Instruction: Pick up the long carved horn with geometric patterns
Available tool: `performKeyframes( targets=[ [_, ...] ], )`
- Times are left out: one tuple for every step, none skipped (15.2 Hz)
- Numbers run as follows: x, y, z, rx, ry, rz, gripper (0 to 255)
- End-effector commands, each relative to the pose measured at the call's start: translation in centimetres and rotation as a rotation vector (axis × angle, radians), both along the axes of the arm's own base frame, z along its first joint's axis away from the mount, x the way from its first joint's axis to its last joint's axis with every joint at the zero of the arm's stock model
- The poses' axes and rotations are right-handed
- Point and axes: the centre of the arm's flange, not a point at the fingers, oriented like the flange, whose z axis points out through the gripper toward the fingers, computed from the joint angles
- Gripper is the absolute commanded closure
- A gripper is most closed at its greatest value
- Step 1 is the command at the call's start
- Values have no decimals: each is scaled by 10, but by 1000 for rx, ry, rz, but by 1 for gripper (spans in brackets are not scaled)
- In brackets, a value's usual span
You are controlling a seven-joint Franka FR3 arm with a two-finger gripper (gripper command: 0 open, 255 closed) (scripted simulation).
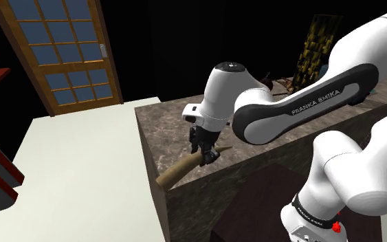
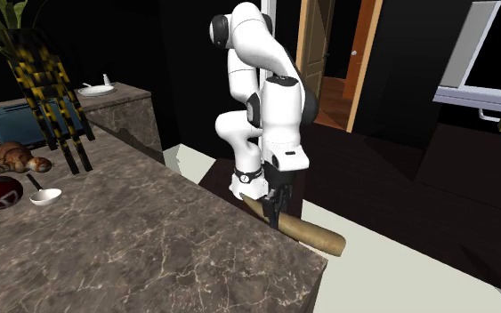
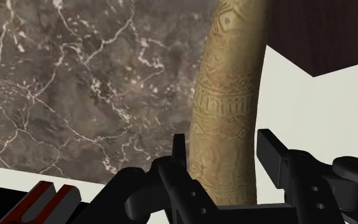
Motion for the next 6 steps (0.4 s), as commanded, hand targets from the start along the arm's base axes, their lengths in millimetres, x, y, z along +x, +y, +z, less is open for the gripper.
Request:
performKeyframes(
  targets=[
    [0, 0, 11, 0, 0, 0, 255],
    [0, 0, 16, 0, 0, 0, 255],
    [0, 0, 22, 0, 0, 0, 255],
    [0, 0, 27, 0, 0, 0, 255],
    [-1, 0, 28, 0, 0, 0, 255],
    [-1, 0, 28, 0, 0, 0, 255]
  ],
)
